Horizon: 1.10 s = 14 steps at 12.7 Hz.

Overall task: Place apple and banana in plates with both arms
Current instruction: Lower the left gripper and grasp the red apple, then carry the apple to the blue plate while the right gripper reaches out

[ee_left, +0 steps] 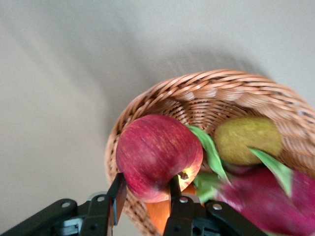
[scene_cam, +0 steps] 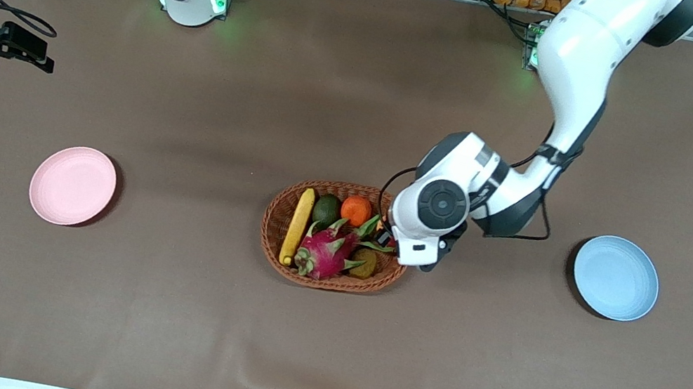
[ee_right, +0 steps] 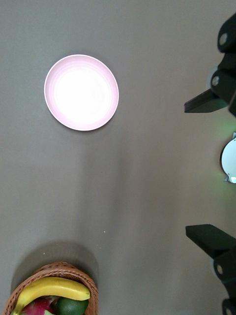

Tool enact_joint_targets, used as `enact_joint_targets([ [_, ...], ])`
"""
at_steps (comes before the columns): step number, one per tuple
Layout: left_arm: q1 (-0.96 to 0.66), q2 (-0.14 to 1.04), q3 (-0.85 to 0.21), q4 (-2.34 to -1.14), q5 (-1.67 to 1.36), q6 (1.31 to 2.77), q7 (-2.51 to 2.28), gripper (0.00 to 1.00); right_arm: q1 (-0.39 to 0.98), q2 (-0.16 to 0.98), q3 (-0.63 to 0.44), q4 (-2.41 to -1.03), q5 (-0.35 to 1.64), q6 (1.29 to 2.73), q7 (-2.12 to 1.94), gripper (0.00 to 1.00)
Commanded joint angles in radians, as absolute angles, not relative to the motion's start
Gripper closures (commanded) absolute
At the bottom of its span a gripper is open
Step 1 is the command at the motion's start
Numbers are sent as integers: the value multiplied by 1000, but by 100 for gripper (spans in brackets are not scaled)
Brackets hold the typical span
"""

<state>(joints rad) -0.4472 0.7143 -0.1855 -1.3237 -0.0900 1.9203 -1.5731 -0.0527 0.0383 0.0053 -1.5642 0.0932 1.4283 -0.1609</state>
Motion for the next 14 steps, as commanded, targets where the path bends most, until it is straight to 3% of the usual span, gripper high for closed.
enact_joint_targets([
  [1, -402, 626, -189, -1339, -112, 1843, -1536, 100, -49, 40, 2, -1562, 101, 1420, -170, 0],
  [5, -238, 511, -175, -1350, -97, 1692, -1199, 100, -20, 63, 2, -1560, 101, 1433, -169, 0],
  [9, -17, 505, -175, -1370, -2, 1557, -800, 100, 64, 127, 2, -1559, 101, 1534, -161, 0],
  [14, 273, 554, -178, -1481, 11, 1632, -367, 100, 94, 204, 2, -1551, 146, 1607, -160, 0],
])
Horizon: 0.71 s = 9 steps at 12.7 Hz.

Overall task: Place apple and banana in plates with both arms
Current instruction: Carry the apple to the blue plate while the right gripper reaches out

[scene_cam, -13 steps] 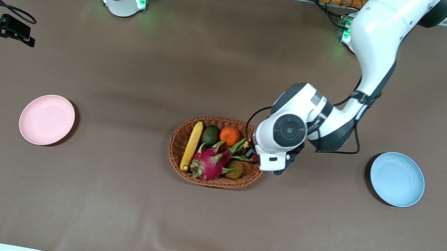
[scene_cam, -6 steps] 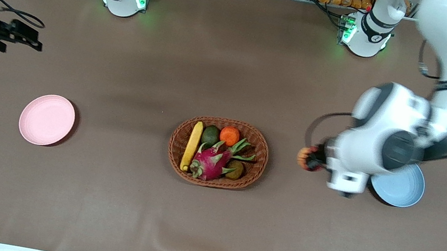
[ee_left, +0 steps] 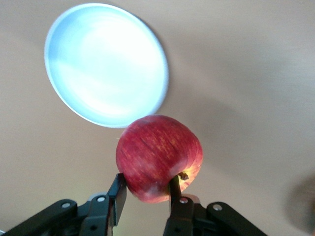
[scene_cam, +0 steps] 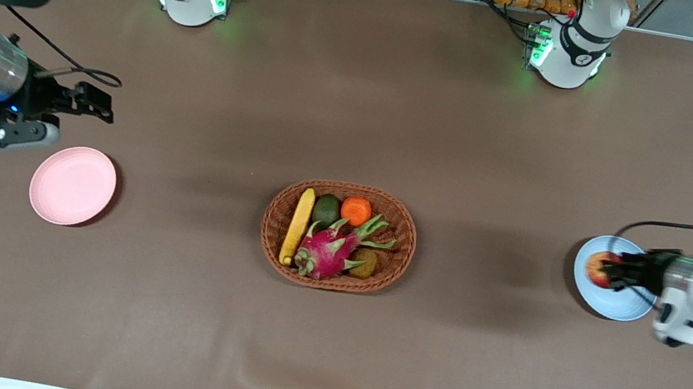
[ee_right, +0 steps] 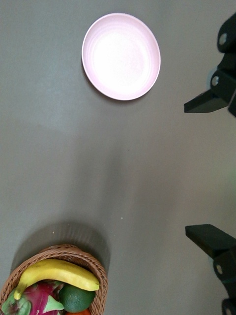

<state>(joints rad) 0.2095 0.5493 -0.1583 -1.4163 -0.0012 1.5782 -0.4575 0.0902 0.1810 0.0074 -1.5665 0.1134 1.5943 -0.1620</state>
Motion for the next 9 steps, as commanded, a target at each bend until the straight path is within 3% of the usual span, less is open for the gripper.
enact_joint_targets([
  [1, 306, 554, -178, -1543, 11, 1707, -315, 100, 95, 216, 2, -1549, 153, 1630, -156, 0],
  [3, 363, 561, -179, -1618, 6, 1814, -224, 100, 118, 238, 2, -1543, 155, 1661, -120, 0],
  [8, 411, 606, -183, -1638, -38, 1864, -129, 100, 239, 400, 2, -1424, 150, 1736, 197, 0],
  [9, 407, 606, -184, -1634, -37, 1864, -127, 84, 256, 435, 2, -1401, 152, 1788, 262, 0],
])
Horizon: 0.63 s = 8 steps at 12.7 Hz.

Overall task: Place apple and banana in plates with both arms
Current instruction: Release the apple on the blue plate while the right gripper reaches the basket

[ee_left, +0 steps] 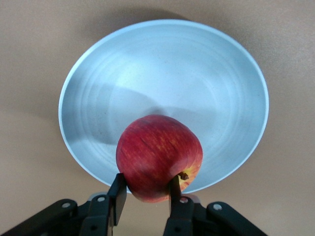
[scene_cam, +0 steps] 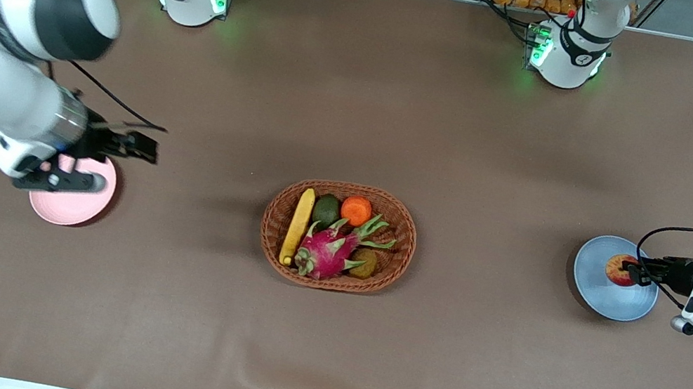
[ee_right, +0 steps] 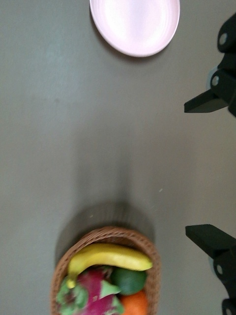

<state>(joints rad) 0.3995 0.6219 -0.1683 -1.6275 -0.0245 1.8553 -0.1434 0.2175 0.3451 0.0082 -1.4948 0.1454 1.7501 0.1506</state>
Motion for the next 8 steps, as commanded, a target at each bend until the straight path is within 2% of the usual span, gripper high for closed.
enact_joint_targets([
  [1, 397, 606, -184, -1629, -37, 1865, -129, 29, 273, 472, 2, -1373, 153, 1828, 320, 0],
  [2, 396, 601, -186, -1626, -37, 1865, -129, 0, 296, 509, 2, -1344, 152, 1850, 389, 0],
  [4, 391, 575, -189, -1597, -37, 1855, -147, 0, 345, 590, 2, -1281, 152, 1905, 588, 0],
  [8, 387, 384, -232, -1516, -31, 1746, -204, 0, 428, 693, 2, -1252, 152, 2106, 959, 0],
])
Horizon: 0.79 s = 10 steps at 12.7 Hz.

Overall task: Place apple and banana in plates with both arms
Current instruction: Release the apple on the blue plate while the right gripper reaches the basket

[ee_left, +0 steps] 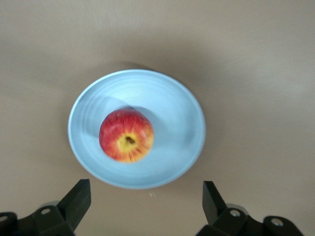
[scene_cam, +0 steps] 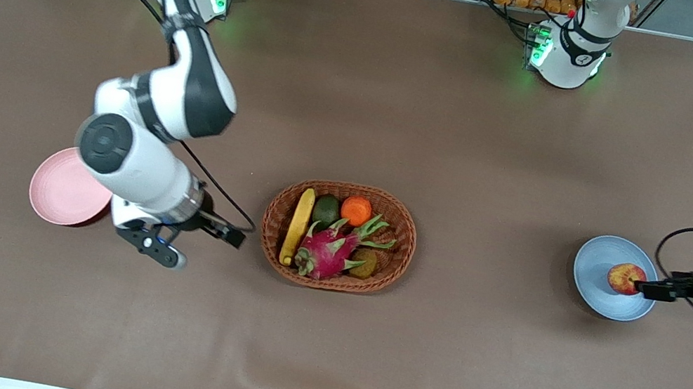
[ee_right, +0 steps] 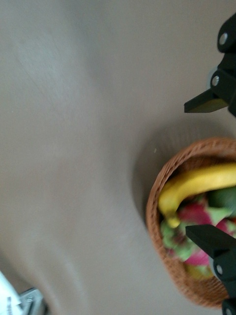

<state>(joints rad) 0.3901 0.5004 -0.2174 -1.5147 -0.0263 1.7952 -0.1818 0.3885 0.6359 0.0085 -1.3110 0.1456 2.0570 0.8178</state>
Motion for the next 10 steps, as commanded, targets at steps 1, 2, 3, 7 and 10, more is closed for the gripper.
enact_joint_targets([
  [1, 387, 326, -239, -1509, -28, 1738, -203, 0, 455, 716, 0, -1252, 149, 2162, 1041, 0],
  [2, 387, 278, -242, -1500, -22, 1738, -195, 0, 484, 744, -2, -1252, 143, 2210, 1087, 0],
  [3, 385, 221, -250, -1477, -15, 1717, -189, 0, 514, 768, -8, -1250, 138, 2250, 1119, 0],
  [7, 388, 51, -308, -1479, 28, 1570, -183, 0, 548, 833, -14, -1230, 95, 2292, 1313, 0],
  [10, 377, 2, -307, -1477, 20, 1557, -175, 0, 548, 842, -15, -1229, 61, 2292, 1315, 0],
])
